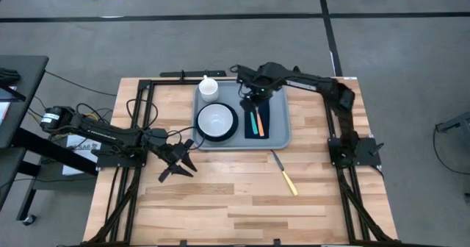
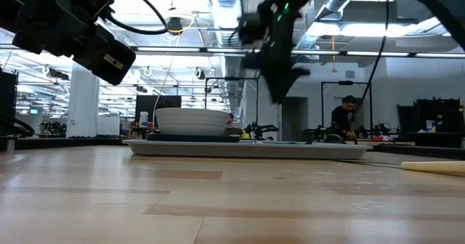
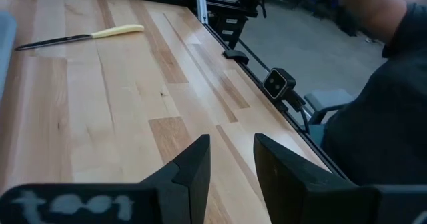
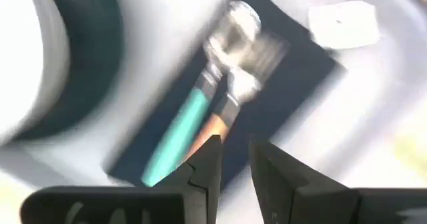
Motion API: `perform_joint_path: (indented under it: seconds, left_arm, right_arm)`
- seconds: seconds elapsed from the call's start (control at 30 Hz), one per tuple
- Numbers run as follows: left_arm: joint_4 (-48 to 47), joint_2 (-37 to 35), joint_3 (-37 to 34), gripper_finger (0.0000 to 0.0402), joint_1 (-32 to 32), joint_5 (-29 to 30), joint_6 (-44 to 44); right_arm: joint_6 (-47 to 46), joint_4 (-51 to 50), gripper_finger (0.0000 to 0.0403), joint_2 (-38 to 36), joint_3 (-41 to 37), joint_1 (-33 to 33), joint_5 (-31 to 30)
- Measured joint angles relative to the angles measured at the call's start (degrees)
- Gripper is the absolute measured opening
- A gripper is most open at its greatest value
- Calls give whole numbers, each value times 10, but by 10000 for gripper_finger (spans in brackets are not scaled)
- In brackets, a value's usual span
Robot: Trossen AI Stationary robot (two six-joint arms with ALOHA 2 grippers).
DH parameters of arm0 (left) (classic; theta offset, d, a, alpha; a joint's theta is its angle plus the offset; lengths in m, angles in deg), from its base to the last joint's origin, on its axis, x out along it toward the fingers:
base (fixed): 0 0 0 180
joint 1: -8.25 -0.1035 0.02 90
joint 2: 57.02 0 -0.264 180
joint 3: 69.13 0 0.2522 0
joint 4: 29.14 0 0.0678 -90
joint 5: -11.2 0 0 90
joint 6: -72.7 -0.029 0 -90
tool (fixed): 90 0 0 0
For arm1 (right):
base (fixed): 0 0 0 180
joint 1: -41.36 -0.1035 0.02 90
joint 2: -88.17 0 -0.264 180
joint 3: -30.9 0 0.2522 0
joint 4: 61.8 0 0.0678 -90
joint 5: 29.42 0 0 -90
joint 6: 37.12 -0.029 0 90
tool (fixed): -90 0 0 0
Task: Set up tray
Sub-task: Put the yellow knife to the right of the orange fork on the blue table napkin
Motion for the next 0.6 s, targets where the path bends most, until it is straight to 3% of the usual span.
perform_joint_path:
  seconds: [0.17, 0.33, 0.47, 0.6]
  left_arm:
    - [-1, 0, 0, 103, 0, 27, 0]
    - [-1, 0, 0, 103, 0, 73, 0]
    - [-2, 0, 0, 103, 0, 96, -1]
    - [-6, 0, 0, 103, 0, 95, -14]
  right_arm:
    - [44, -77, 72, -80, -35, -40, -36]
    - [43, -88, 72, -170, -146, -103, 54]
    - [5, -9, 67, -257, -289, -164, 123]
    - [-79, 158, 61, -337, -445, -222, 130]
